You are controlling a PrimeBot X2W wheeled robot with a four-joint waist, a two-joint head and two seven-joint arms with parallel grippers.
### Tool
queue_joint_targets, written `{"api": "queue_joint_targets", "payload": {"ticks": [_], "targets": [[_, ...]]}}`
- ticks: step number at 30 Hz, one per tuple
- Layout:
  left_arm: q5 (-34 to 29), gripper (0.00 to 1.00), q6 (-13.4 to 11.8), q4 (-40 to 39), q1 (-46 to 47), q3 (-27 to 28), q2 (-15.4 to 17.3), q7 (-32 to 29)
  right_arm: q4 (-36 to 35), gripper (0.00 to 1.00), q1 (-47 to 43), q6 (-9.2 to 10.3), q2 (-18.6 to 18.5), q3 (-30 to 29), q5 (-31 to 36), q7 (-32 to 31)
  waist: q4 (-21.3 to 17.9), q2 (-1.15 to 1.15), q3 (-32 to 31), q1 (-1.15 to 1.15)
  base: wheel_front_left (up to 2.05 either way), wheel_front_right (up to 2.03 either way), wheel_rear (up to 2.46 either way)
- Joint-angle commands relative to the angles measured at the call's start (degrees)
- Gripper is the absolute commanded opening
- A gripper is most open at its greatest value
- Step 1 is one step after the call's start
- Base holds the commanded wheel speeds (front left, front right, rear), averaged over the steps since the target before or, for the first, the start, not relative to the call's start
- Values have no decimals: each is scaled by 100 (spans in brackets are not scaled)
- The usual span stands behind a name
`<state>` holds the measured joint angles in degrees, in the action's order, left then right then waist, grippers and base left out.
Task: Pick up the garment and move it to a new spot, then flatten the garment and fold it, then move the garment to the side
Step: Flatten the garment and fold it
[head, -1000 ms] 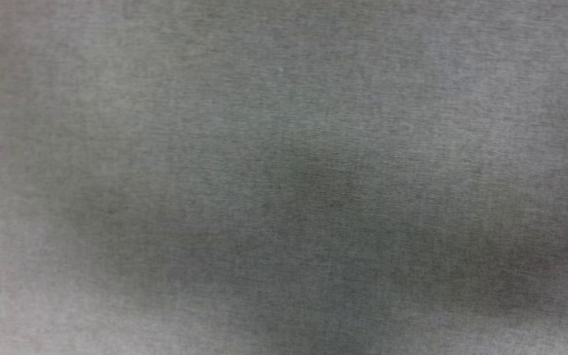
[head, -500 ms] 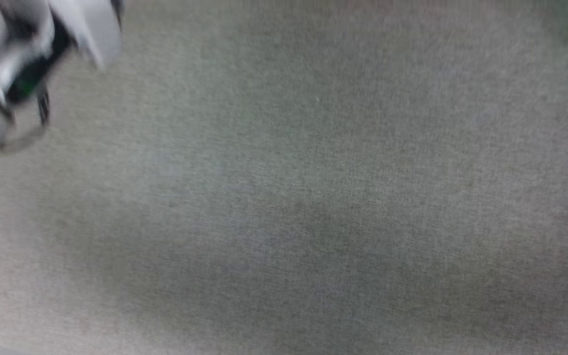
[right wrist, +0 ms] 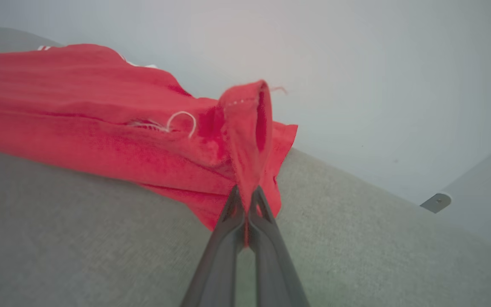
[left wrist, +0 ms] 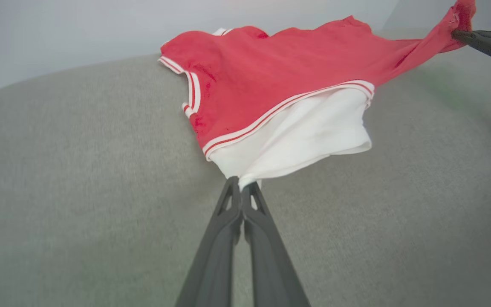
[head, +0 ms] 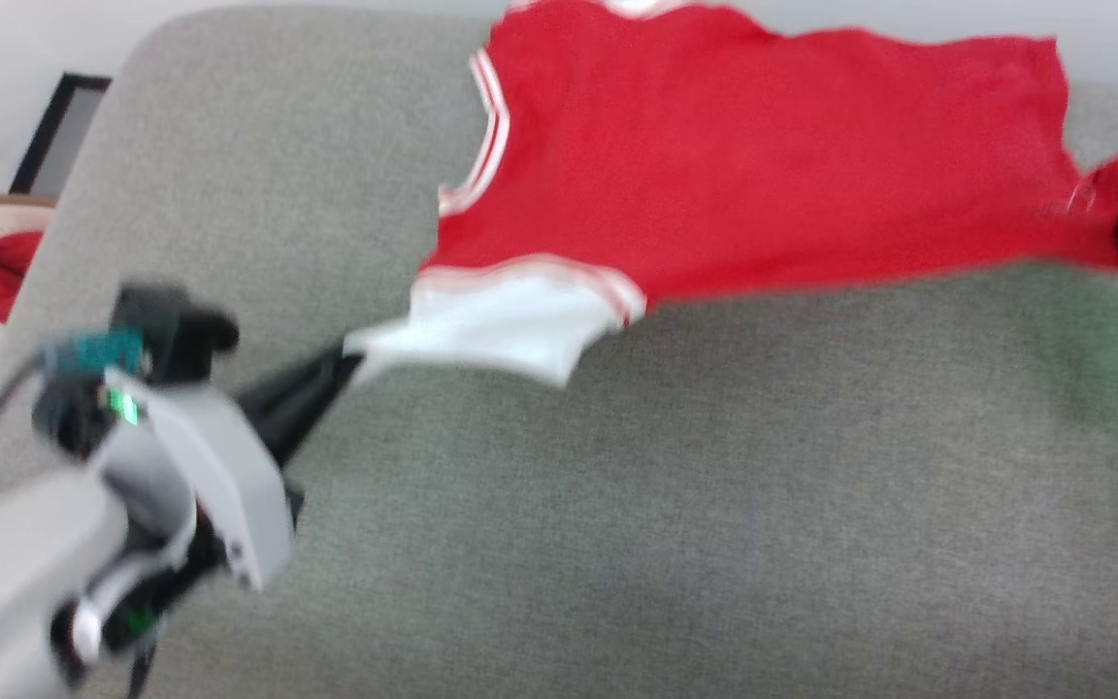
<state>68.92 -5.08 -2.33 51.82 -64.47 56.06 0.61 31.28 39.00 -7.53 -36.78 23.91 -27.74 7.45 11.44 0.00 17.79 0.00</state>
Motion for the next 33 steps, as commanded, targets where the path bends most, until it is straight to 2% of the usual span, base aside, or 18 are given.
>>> {"api": "queue_joint_targets", "payload": {"ticks": [1,5,6,15,20,27,30,33], "targets": [[184,0,-294,-280,-464,-72,191,124,-276,0,-492,8,-76,-84,-32,-137,-55,0,-274,0,0,0,0],[542,0,-757,-754,-1215,-207,421,364,-816,0,-1294,9,-157,-307,-25,-324,-71,0,-380,0,0,0,0],[542,0,-757,-754,-1215,-207,421,364,-816,0,-1294,9,-157,-307,-25,-324,-71,0,-380,0,0,0,0],[1161,0,-1575,-1376,-2516,-477,697,830,-2058,0,-3133,9,-87,-1013,100,-761,-42,0,-504,0,0,0,0],[1380,0,-1881,-1680,-2935,-461,896,1097,-2635,0,-3991,9,79,-1439,134,-917,-77,0,-470,0,0,0,0],[953,0,-2111,-2090,-2514,-144,1376,1161,-3362,0,-4495,9,489,-1769,178,-995,-267,0,-374,0,0,0,0],[620,0,-2085,-2189,-2102,-38,1597,876,-3682,0,-4376,8,638,-1811,260,-1146,-429,0,-319,0,0,0,0],[227,0,-1913,-2179,-1586,47,1662,431,-3862,0,-4186,8,737,-1906,314,-1308,-549,0,-245,0,0,0,0]]}}
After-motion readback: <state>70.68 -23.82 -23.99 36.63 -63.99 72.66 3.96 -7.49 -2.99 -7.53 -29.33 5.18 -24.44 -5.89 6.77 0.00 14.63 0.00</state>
